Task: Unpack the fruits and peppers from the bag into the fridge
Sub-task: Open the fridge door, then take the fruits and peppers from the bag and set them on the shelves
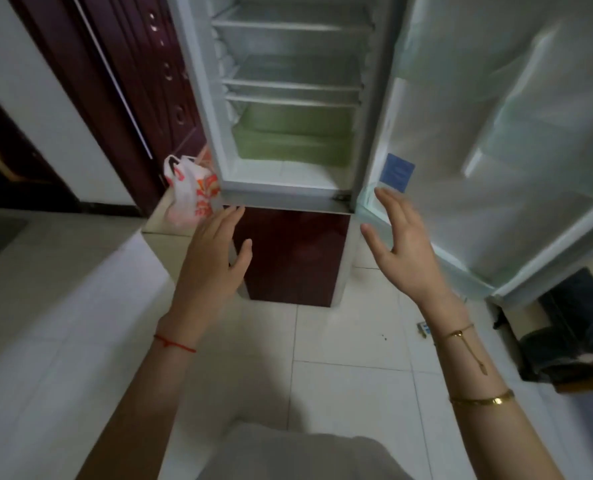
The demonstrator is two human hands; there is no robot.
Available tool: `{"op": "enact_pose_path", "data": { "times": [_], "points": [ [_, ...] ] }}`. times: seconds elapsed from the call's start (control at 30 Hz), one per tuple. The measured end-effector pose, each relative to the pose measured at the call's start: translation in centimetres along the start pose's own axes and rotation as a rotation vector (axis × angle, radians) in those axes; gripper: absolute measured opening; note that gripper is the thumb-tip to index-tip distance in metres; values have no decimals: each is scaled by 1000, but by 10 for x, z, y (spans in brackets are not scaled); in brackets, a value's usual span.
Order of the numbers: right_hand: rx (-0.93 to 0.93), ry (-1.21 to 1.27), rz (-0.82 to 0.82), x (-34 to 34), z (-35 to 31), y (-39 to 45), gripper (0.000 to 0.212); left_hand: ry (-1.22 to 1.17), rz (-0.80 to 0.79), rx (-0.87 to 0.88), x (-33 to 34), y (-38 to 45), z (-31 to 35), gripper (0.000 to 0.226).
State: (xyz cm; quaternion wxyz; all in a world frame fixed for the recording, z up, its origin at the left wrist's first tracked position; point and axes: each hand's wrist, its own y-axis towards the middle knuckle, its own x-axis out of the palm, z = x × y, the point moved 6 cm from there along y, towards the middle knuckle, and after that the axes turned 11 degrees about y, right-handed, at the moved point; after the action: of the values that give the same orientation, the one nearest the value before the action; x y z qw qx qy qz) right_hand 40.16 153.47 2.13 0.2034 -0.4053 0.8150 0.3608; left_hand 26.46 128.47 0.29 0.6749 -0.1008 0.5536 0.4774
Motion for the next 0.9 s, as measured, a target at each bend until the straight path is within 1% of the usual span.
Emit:
{"op": "enact_pose_path", "data": {
  "times": [0.07,0.27,0.4,0.6,0.7,0.77,0.9],
  "points": [
    [2,23,-30,33,-15,7,56,18,-14,-31,-11,-7,-35,51],
    [10,61,-134,137,-61,28,57,60,15,-169,-47,-16,-139,49],
    [19,125,-167,195,-87,46,57,81,14,-182,-62,-12,-190,46],
    [47,177,-243,259,-106,81,57,92,9,-258,-63,7,-260,46],
    [31,190,-263,286,-113,106,53,87,-1,-312,-57,22,-291,46],
    [23,214,-288,306,-116,126,51,89,-3,-340,-50,37,-312,46],
    [22,235,-326,353,-115,174,55,96,3,-362,-41,75,-351,50]
  ]
}}
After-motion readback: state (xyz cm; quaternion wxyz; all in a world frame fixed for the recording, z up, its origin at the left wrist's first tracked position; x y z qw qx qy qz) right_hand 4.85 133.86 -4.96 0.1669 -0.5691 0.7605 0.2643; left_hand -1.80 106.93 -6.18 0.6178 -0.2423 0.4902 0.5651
